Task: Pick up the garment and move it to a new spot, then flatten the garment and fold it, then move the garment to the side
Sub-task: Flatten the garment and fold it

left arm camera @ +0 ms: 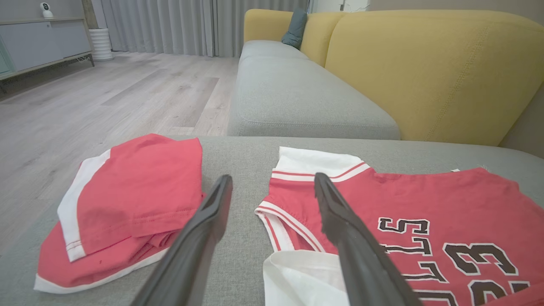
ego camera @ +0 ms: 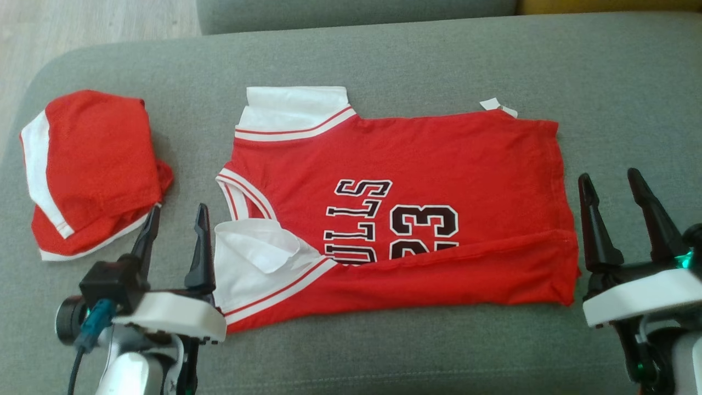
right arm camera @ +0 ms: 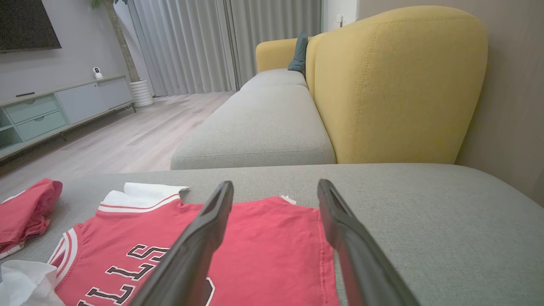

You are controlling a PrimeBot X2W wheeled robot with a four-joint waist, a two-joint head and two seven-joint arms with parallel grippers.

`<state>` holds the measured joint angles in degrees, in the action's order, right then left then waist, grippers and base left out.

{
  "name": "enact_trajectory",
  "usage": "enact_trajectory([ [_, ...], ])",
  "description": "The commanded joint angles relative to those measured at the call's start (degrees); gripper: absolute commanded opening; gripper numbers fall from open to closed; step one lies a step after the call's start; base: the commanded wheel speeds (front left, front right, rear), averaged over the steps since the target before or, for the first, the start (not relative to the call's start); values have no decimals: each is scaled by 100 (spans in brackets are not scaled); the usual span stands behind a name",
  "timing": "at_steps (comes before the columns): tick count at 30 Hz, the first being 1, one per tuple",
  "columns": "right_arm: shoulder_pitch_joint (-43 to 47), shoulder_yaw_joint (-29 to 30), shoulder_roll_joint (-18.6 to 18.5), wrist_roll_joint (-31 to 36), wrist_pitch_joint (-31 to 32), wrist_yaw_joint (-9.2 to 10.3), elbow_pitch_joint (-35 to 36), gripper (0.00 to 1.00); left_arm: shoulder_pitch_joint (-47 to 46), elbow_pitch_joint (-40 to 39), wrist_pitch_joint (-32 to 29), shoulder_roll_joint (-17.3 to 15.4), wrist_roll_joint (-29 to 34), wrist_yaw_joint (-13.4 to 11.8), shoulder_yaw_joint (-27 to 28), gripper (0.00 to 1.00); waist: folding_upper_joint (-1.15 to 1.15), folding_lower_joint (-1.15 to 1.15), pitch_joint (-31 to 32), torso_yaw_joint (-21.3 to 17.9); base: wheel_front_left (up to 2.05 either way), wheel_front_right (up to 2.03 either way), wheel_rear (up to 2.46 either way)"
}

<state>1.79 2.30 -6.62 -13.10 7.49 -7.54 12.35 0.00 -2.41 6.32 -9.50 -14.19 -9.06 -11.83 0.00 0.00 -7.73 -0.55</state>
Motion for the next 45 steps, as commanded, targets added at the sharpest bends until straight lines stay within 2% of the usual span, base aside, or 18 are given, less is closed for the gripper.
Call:
enact_trajectory([
  [1, -137, -87, -48, -4, -29, 5, 201, 100, -340, -192, 26, -118, 43, 7, 196, 100, 0, 0, -55, 3, 0, 0, 0],
  [6, -220, -117, -27, -29, -17, 5, 191, 100, -638, -36, -47, -93, -126, 222, 105, 100, 0, 0, -298, -23, 0, 0, 0],
  [11, -403, -152, -2, -33, -16, 5, 185, 100, -1553, 519, -149, -20, -242, 548, -72, 100, 0, 0, -808, -98, 0, 0, 0],
  [25, -952, -482, 47, -74, -168, 5, -27, 100, -4695, 3727, -111, 319, -434, 1281, -351, 100, 0, 0, -1866, -555, 0, 0, 0],
  [31, -1074, -535, 43, -124, -227, 5, -138, 100, -5679, 5098, -9, 396, -440, 1336, -400, 100, 0, 0, -2064, -649, 0, 0, 0],
  [35, -1102, -572, 43, -138, -225, 5, -205, 100, -6038, 6060, -408, 396, -308, 1189, -543, 100, 0, 0, -2084, -678, 0, 0, 0],
  [43, -1163, -581, 10, -183, -168, 5, -286, 100, -6303, 7195, -1030, 504, -319, 1091, -696, 100, 0, 0, -2060, -719, 0, 0, 0],
  [44, -1172, -575, -3, -195, -155, 5, -298, 100, -6302, 7290, -1172, 515, -286, 1086, -756, 86, 0, 0, -2049, -727, 0, 0, 0],
  [45, -1184, -560, -18, -203, -141, 5, -309, 100, -6307, 7337, -1231, 527, -267, 1100, -800, 41, 0, 0, -2037, -733, 0, 0, 0],
])
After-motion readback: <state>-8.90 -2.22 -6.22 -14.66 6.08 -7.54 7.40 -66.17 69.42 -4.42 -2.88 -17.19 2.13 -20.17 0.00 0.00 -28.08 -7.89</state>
